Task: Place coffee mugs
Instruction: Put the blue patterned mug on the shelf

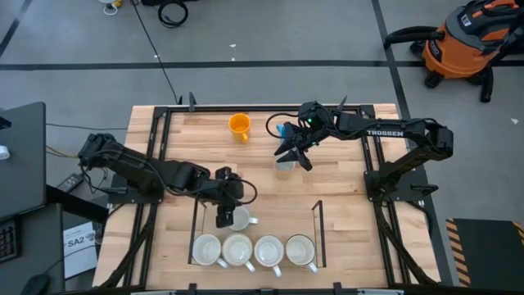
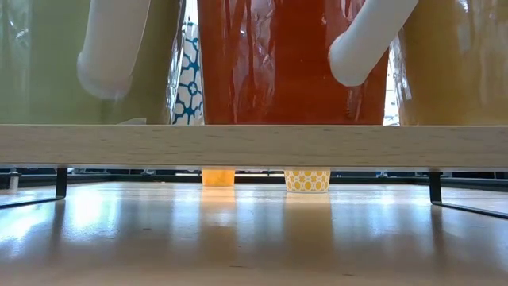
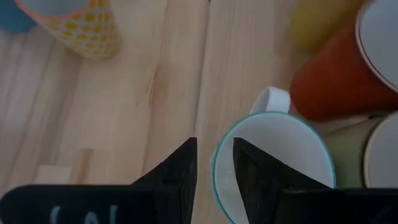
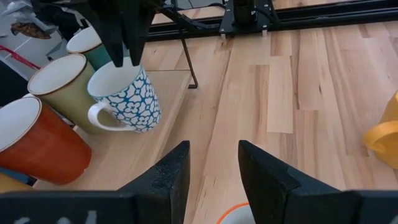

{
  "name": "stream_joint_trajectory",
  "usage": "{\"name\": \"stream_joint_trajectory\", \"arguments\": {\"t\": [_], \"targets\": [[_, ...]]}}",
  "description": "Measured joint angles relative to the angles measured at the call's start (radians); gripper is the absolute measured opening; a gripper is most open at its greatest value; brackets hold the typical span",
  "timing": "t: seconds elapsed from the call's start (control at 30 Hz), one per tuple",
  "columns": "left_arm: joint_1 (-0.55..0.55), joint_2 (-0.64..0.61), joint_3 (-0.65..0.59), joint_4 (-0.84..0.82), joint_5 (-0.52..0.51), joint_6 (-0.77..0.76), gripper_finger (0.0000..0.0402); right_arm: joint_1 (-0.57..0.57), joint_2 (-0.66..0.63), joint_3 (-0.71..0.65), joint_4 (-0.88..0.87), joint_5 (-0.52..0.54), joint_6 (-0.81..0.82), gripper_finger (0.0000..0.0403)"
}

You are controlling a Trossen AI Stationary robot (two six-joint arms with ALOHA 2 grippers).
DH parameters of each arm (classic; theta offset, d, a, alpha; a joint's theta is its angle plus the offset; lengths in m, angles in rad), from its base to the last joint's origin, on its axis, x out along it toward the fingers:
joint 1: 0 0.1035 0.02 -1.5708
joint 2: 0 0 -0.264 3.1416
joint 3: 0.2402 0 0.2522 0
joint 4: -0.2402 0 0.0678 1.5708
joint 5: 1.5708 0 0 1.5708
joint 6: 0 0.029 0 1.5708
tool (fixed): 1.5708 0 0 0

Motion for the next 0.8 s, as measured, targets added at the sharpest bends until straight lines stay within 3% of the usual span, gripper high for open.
{"name": "stream_joint_trajectory", "arguments": {"t": [0.8], "targets": [[-0.001, 0.101, -0.004, -0.002, 0.023, -0.01, 0.0104, 0.0, 0.0, 0.0, -0.007, 0.001, 0.006, 0.0141]]}}
